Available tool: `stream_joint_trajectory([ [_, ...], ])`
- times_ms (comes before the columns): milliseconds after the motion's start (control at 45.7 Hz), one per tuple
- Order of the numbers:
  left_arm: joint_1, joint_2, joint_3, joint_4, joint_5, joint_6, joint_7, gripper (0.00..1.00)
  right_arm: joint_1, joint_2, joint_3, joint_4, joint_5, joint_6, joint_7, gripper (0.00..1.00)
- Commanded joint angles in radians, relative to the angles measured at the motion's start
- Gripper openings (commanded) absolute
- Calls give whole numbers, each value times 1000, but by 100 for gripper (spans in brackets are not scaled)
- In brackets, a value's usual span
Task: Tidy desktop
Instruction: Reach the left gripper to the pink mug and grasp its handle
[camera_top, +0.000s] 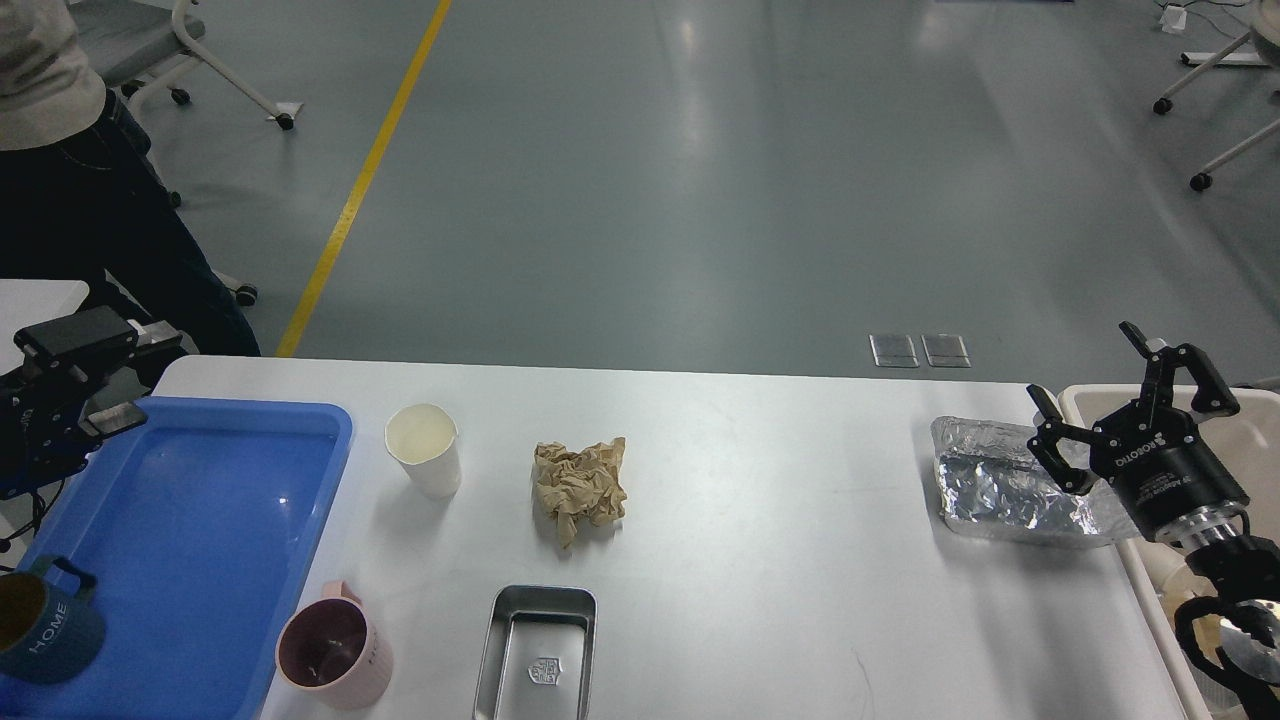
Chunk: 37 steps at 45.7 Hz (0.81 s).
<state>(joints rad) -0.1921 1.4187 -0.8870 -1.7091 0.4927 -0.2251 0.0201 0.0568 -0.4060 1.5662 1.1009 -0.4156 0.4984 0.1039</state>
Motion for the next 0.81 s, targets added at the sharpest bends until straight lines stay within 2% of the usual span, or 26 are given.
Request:
stream_joint_trajectory([
  [0, 2, 25, 19, -6, 1, -10, -3, 96, -2, -2, 0, 1, 0, 0, -1, 100],
  [153, 0, 23, 31, -7, 1, -11, -11, 96, 0, -10, -12, 1, -5, 0, -1, 100],
  [350, 5, 25, 40, 2, 10, -17, 15, 96, -2, -10, -12, 2, -12, 6, -1, 100],
  [460, 2, 25, 82, 3, 36, -74, 26, 96, -2, -7, -12, 2, -14, 6, -1, 100],
  [678, -1, 2, 144, 3, 291, -86, 26, 96, -2, -7, -12, 4, -14, 6, -1, 100],
  [788, 6, -47, 160, 3, 383, -91, 24, 96, -2, -8, -12, 5, -12, 6, -1, 100],
])
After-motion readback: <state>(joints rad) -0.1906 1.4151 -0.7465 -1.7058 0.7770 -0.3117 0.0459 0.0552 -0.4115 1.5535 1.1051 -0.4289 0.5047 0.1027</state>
